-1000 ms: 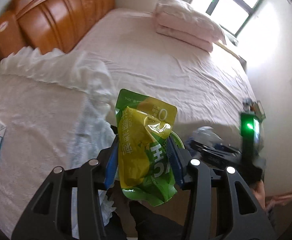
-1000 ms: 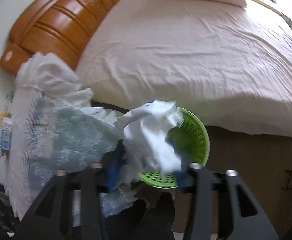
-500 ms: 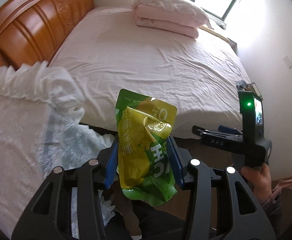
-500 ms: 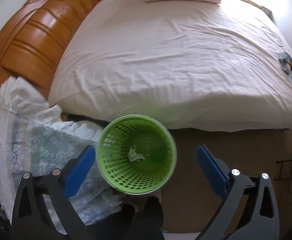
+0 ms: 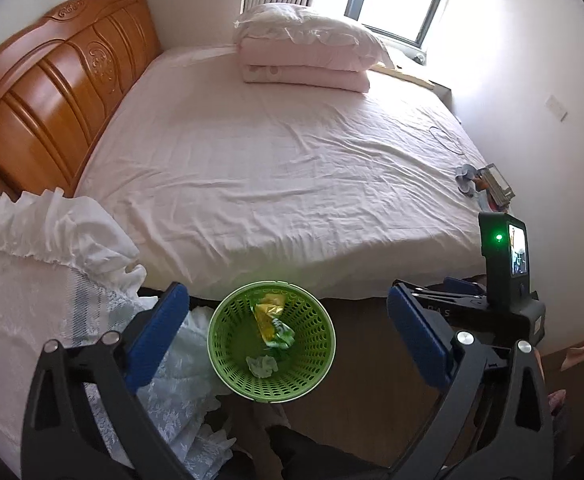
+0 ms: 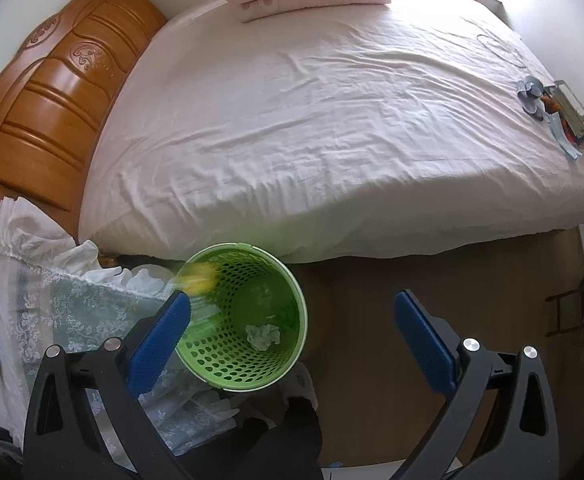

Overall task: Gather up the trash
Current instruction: 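Move both empty tools back over the remaining trash on the bed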

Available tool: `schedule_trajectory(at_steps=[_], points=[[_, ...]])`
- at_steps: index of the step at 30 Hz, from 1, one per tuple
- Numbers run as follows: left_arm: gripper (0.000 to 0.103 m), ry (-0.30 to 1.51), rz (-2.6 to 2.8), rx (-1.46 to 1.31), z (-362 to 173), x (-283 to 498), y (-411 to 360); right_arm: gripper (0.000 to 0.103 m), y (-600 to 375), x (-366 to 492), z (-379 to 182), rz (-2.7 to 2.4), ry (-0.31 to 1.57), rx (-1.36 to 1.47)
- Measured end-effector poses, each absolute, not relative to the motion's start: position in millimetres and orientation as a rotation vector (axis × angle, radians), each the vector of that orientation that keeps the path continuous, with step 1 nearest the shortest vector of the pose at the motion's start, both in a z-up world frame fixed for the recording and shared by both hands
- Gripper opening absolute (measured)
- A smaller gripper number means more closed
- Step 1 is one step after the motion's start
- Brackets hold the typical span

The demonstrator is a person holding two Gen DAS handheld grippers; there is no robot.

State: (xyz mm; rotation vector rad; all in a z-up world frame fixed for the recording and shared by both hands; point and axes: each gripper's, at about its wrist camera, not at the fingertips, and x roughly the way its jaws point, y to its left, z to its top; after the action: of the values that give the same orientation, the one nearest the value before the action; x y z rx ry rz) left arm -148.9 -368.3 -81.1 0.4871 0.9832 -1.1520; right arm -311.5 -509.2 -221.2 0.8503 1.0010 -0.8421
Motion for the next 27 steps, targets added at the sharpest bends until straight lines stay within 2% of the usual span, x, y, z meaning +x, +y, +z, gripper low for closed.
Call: schedule_trajectory(at_steps=[5, 12, 19, 27], points=[[0.095, 1.005, -1.115, 0.47, -84, -135, -358, 0.101, -503, -301, -221, -0.829, 1.006, 0.839], [0.095, 0.924, -1.032, 0.464, -69, -113, -327, 0.101, -484, -271, -205, -0.785, 1.01, 0.775], [0.095, 0.865, -0.9, 0.416, -47, -72, -260, 0.101, -429, -195, -143, -0.578, 0.946, 0.583], [0.095, 0.93, -0.681, 0.264, -45, -19, -154, 0.101, -351, -94, -99, -0.356, 0.93, 0.332]])
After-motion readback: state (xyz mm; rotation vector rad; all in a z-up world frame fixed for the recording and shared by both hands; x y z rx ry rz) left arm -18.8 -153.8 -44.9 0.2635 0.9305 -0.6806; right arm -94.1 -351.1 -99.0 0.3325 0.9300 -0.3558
